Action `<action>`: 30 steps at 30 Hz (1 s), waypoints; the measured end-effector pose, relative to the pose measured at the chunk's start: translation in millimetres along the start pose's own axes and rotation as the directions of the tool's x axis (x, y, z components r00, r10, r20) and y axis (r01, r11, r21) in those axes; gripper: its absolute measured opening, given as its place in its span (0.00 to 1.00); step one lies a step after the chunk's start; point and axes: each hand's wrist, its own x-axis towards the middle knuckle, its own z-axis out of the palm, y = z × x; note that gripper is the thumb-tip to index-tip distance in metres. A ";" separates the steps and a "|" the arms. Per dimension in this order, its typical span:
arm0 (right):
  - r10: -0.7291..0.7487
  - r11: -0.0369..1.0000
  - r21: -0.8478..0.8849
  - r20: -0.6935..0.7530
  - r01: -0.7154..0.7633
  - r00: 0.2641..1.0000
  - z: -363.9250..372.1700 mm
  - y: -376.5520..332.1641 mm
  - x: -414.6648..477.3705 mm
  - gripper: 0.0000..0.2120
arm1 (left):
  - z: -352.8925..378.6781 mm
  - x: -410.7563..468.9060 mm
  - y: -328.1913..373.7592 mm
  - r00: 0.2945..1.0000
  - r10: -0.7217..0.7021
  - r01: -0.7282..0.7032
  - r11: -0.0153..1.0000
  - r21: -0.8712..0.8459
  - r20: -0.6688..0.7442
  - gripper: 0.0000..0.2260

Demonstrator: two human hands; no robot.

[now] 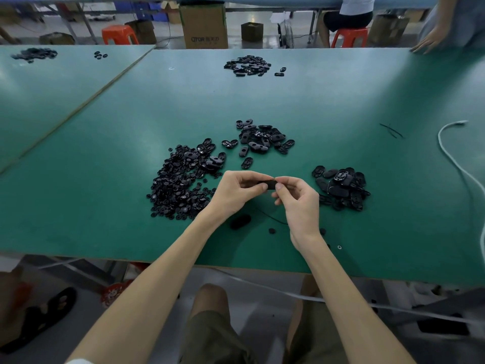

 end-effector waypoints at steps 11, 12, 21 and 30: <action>0.017 1.000 0.001 -0.028 -0.017 0.999 -0.8 -0.8 -1.1 0.05 | 5.8 7.5 5.2 0.999 0.037 -0.036 0.986 0.165 -0.005 0.10; 0.018 1.000 0.013 -0.033 -0.018 0.999 -0.2 -1.1 -1.6 0.05 | 6.4 8.7 7.1 0.999 0.042 -0.040 0.984 0.175 -0.009 0.10; 0.025 1.000 -0.018 0.034 -0.024 0.999 2.2 -5.3 -3.4 0.04 | 55.5 50.9 61.8 0.994 0.044 -0.062 0.980 0.190 0.101 0.08; 0.059 0.998 -0.024 0.025 -0.059 0.998 1.6 -11.0 -4.6 0.04 | 89.2 69.0 66.4 0.996 0.034 -0.058 0.949 0.309 0.082 0.10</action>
